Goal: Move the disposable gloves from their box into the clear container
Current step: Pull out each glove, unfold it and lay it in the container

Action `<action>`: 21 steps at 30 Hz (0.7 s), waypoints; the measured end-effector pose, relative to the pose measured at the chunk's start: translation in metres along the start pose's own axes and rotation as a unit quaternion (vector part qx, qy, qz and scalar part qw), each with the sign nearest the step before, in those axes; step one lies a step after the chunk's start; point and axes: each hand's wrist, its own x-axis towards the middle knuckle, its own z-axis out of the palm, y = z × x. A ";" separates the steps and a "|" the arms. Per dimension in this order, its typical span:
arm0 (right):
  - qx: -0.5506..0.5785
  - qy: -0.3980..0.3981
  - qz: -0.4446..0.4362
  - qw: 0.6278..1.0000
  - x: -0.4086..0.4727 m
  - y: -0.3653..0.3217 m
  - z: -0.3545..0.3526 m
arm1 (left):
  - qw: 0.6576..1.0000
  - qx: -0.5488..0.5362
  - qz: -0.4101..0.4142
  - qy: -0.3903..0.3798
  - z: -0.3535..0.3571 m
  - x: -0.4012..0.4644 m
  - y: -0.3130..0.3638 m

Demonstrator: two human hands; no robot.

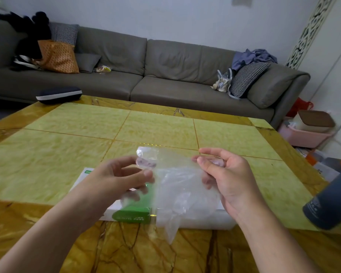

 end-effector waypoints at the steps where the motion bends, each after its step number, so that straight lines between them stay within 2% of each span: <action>1: -0.009 -0.013 0.001 1.000 -0.001 0.000 0.000 | 1.000 -0.004 -0.001 -0.006 0.003 -0.002 0.001; 4: -0.031 -0.036 0.001 0.999 -0.002 0.002 0.000 | 0.997 -0.080 -0.008 0.019 0.011 -0.001 0.002; 7: -0.051 -0.024 0.000 0.998 -0.002 0.003 -0.002 | 0.985 -0.154 -0.010 0.071 0.009 0.006 -0.001; 12: -0.014 0.000 0.025 1.000 -0.004 -0.001 0.001 | 0.980 -0.165 0.007 0.109 0.004 0.010 -0.006; 17: 0.017 -0.087 0.116 0.989 -0.006 -0.007 -0.001 | 0.969 -0.184 0.034 0.164 0.004 0.011 -0.005; 21: 0.056 -0.037 0.102 0.993 -0.005 -0.005 0.000 | 0.947 -0.275 0.036 0.165 0.001 0.013 -0.001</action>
